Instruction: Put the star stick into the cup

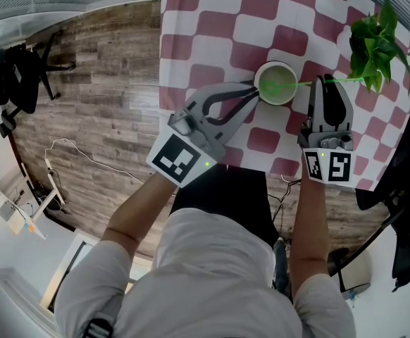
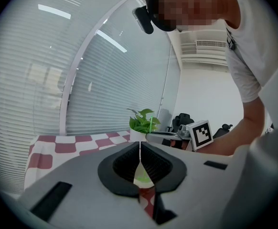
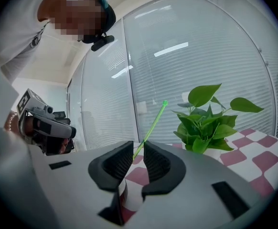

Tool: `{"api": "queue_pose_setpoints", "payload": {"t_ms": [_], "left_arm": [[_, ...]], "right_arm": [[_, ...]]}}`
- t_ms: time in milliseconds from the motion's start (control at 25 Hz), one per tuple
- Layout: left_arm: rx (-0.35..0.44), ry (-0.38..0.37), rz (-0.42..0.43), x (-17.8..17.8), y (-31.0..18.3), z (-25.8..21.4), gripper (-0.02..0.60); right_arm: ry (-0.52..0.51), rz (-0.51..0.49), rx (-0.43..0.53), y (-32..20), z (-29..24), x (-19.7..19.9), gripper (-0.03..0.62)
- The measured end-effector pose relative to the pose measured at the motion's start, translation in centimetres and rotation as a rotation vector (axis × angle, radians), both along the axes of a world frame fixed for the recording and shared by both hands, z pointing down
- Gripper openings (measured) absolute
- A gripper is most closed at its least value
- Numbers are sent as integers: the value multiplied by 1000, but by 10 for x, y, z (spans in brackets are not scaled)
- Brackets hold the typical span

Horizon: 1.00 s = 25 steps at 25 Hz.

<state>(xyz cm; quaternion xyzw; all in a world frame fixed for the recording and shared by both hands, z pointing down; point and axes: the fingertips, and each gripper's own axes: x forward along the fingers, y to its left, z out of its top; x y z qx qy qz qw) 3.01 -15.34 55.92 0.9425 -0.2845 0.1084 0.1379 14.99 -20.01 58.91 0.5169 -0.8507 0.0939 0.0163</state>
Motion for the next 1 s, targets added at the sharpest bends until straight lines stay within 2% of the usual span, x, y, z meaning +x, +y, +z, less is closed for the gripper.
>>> {"api": "queue_pose_setpoints", "payload": {"t_ms": [680,1000], "left_arm": [[1,-4,-3,0,2,0,40],[9,-1,-7,-1,2,-2,40]], "right_arm": [[27,25,-18,-1,13,11,81],[-6,28,-24,0,10,12,87]]}}
